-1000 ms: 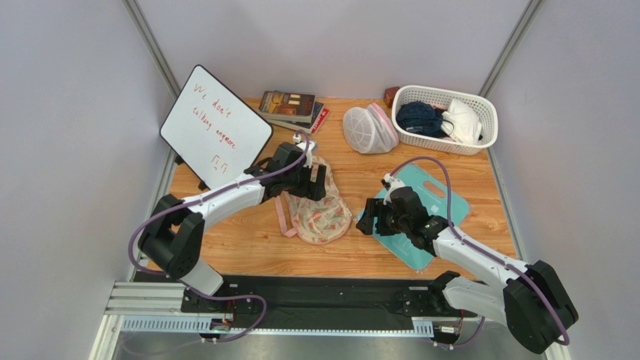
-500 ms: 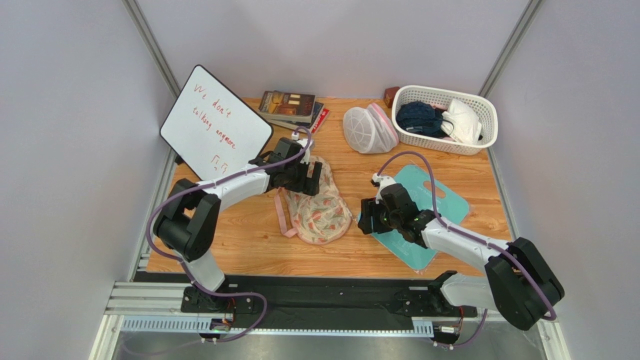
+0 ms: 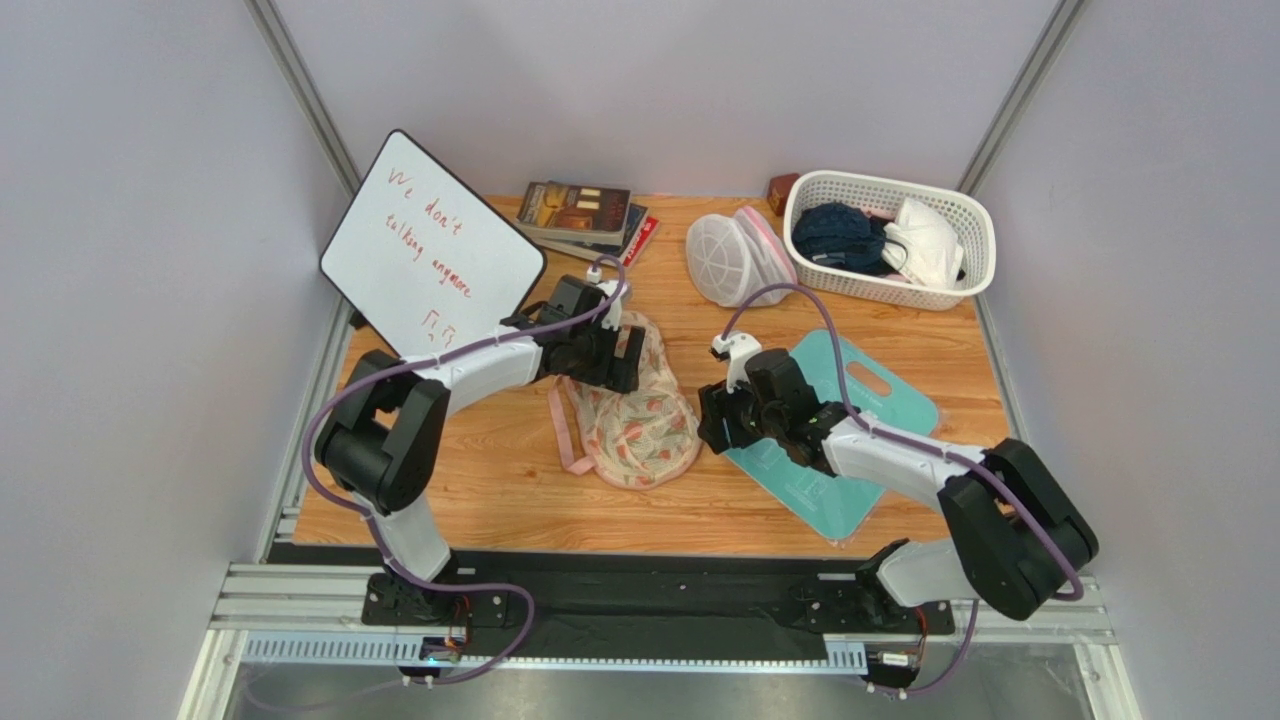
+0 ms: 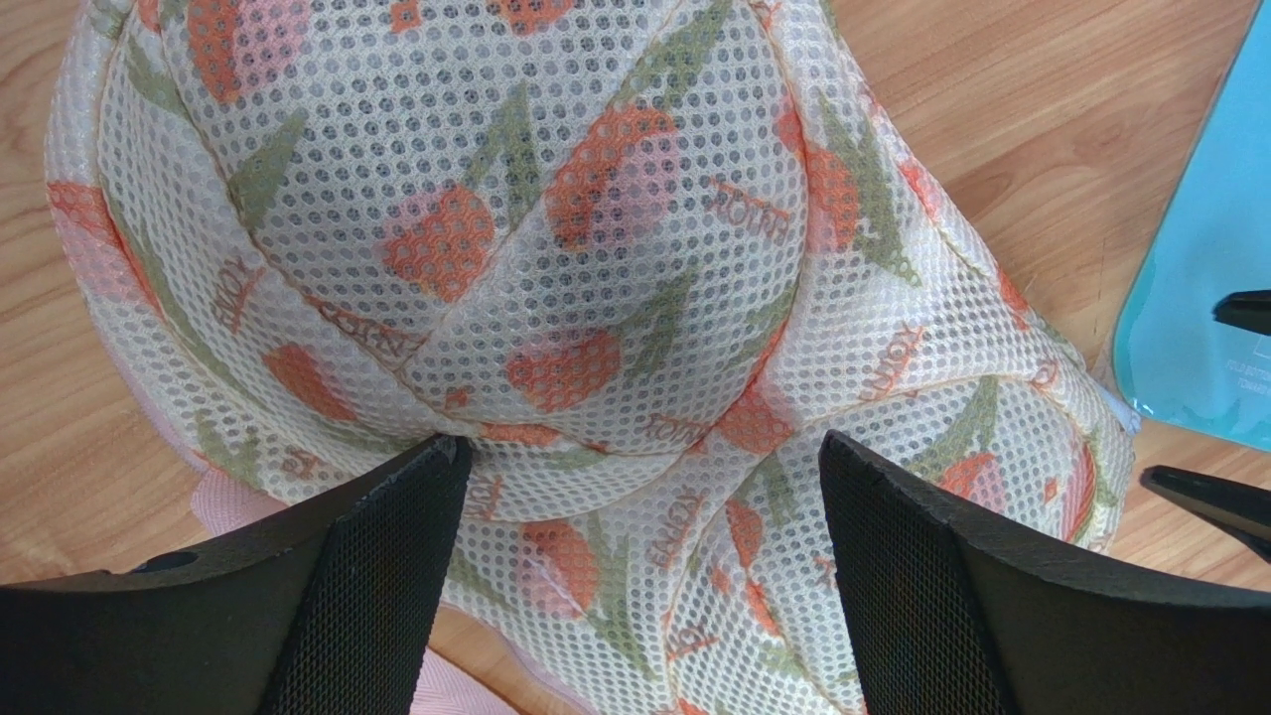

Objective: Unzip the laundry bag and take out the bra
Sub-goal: Adjust the laundry bag at the center of the board.

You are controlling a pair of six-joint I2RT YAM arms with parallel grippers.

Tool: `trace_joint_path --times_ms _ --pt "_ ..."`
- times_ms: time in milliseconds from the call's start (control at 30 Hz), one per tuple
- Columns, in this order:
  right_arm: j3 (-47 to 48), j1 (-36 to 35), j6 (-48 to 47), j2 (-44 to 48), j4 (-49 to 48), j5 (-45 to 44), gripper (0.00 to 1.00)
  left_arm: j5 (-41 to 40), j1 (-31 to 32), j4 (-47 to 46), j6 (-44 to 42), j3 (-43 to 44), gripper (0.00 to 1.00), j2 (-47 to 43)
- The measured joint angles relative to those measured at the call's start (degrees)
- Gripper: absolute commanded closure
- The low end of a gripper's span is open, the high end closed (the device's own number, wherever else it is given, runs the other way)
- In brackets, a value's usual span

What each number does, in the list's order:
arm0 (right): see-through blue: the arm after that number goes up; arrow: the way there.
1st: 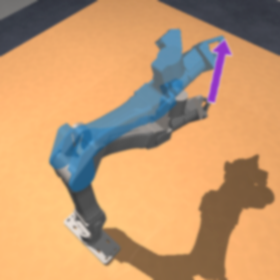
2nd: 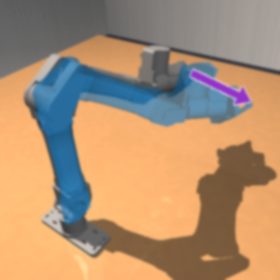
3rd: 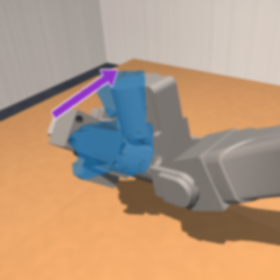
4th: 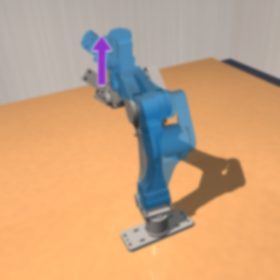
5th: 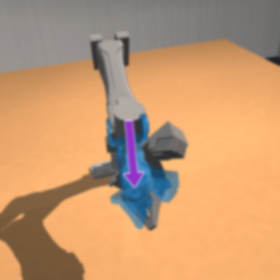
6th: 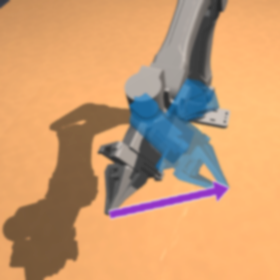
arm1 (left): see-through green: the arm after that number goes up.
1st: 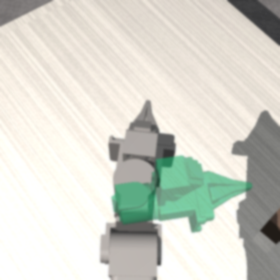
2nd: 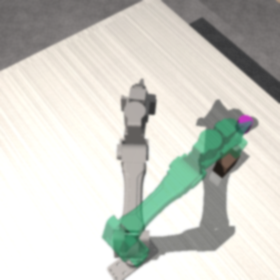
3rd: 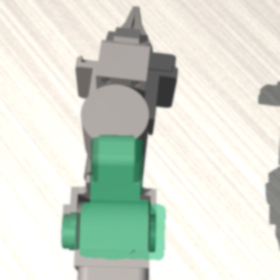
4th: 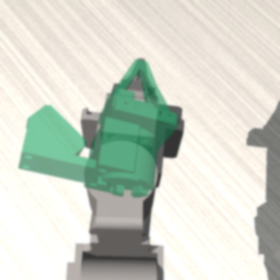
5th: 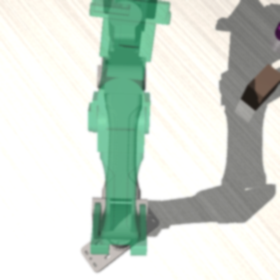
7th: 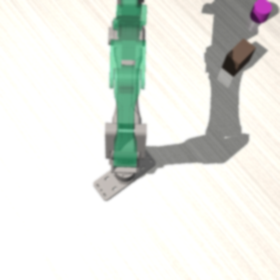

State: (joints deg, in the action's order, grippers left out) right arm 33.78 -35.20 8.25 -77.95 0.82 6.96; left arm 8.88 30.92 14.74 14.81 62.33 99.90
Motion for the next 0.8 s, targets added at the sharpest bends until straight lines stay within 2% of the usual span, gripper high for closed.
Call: trace_joint_path --times_ms 200,367,533,800 --pt "0.5 0.0 -2.4 -3.2 -2.0 3.8 0.40 0.5 -0.3 0.0 0.0 0.0 0.07 0.0" --pt "0.7 0.0 -3.8 -6.8 -5.3 8.1 0.49 0.9 -0.6 0.0 -0.3 0.0 0.07 0.0" --pt "1.5 0.0 -4.3 -10.1 -8.0 12.7 0.63 1.0 -0.9 0.0 -0.5 0.0 0.07 0.0" --pt "2.2 0.0 -4.2 -11.1 -7.8 17.1 0.69 0.9 -1.3 0.0 -1.0 0.0 0.08 0.0"
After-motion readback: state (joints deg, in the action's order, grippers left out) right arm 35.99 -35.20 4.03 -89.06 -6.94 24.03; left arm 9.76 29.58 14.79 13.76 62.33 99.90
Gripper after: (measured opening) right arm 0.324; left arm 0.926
